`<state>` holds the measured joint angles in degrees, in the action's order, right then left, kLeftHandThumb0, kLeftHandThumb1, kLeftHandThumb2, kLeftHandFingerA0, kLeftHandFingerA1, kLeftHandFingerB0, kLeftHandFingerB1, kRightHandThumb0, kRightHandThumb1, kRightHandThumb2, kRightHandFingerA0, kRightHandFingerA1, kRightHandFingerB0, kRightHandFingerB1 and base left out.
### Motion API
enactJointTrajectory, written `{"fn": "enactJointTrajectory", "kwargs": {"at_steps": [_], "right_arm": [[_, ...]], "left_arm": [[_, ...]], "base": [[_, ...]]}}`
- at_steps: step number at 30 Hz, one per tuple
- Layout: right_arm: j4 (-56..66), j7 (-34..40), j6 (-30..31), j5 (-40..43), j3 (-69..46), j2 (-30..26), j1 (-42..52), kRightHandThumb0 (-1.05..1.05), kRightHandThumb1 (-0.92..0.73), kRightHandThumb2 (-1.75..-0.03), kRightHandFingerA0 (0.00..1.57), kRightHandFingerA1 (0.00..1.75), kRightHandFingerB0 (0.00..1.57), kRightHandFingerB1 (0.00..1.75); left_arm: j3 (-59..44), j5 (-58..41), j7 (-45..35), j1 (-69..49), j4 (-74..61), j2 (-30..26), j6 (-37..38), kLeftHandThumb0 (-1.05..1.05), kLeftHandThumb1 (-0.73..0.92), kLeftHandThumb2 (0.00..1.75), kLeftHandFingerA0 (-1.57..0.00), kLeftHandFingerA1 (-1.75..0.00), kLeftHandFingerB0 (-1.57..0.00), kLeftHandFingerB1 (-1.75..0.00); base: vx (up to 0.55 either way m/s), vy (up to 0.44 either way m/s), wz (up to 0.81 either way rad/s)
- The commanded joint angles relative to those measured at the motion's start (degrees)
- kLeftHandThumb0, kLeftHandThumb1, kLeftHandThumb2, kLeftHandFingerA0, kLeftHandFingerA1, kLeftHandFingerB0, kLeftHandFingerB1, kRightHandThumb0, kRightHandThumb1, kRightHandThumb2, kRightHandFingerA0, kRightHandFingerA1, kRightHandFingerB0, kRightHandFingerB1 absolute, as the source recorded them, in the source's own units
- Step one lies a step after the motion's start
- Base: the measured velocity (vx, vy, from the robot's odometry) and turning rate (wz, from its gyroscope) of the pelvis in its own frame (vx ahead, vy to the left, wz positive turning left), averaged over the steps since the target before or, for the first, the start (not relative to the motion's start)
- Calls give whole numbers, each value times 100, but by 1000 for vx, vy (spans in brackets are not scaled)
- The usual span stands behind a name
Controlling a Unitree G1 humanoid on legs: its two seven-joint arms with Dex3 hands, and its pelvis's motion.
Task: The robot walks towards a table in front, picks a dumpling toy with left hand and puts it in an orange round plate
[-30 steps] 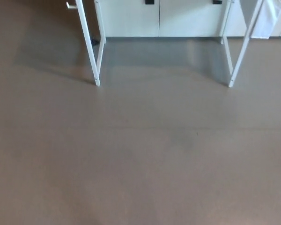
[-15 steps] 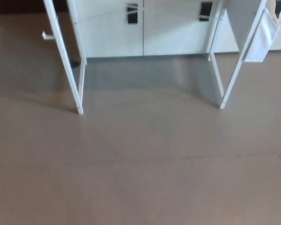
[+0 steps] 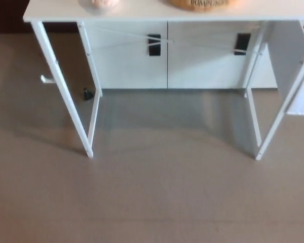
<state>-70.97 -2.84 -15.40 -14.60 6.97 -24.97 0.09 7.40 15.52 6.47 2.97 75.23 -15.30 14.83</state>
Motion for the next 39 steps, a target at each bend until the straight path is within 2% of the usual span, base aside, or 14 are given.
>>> {"fn": "enactJointTrajectory", "kwargs": {"at_steps": [1,17,18,20,21,22,23,25,26,29,30,34,37,39], "right_arm": [[-9,73,-24,-74,56,2,150,-41,-61,-58,92,54,49,39],[-137,67,-20,-89,72,26,138,-42,-61,-58,88,55,47,40],[-107,63,6,-124,109,16,141,-44,-62,-58,90,54,45,39],[-87,56,4,-128,115,13,152,-43,-62,-58,88,55,45,40],[-88,56,0,-118,110,15,160,-43,-62,-59,89,55,45,39],[-90,57,2,-115,108,16,163,-43,-62,-59,89,55,45,39],[-97,40,-1,-98,95,20,170,-42,-62,-58,88,55,45,40],[-104,15,-6,-75,76,25,180,-42,-62,-58,88,55,45,40],[-88,18,-4,-81,81,25,184,-44,-61,-58,90,54,46,40],[-64,2,5,-69,73,30,194,-44,-62,-58,89,54,46,40],[-34,-23,25,-57,65,25,201,-42,-62,-59,88,54,46,39],[-13,23,8,-107,105,22,199,-41,-62,-59,90,54,47,40],[-43,-1,54,-94,100,31,179,-42,-63,-58,86,53,44,39],[-63,13,75,-111,113,38,165,-41,-63,-59,88,54,45,40]], "left_arm": [[-28,18,-6,-142,42,-114,54,-29,55,56,-51,-43,-38,-33],[-36,21,13,-214,57,-102,21,-31,54,56,-53,-42,-38,-33],[-24,37,31,-220,61,-102,16,-39,46,69,-48,-50,-33,-41],[-22,40,20,-234,64,-109,32,-39,45,69,-48,-50,-33,-41],[-37,21,-10,-248,65,-111,56,-30,54,56,-52,-43,-37,-33],[-48,8,-26,-254,64,-110,68,-30,54,56,-52,-43,-37,-33],[-58,-6,-52,-262,66,-112,63,-38,45,70,-61,-55,-29,-41],[-69,-15,-81,-272,67,-114,49,-38,45,70,-61,-55,-29,-41],[-95,-41,-133,-262,66,-116,9,-33,56,62,-76,-51,-32,-34],[-98,-32,-124,-254,63,-114,-39,-32,57,60,-71,-46,-34,-33],[-99,-18,-109,-259,69,-114,-26,-28,56,57,-79,-52,-34,-32],[-129,-34,-158,-262,73,-127,3,-28,56,57,-79,-50,-33,-32],[-116,1,-128,-267,72,-129,17,-30,56,57,-67,-44,-34,-32],[-94,38,-84,-267,74,-129,14,-30,56,57,-70,-46,-34,-32]], "base": [[373,-90,-4],[379,76,-14],[251,-1,7],[226,-34,10],[190,-105,16],[83,-159,28],[163,-222,-52],[205,-118,11],[217,20,0],[186,-58,0],[170,-66,-5],[172,-7,-9],[142,84,-9],[133,147,23]]}}
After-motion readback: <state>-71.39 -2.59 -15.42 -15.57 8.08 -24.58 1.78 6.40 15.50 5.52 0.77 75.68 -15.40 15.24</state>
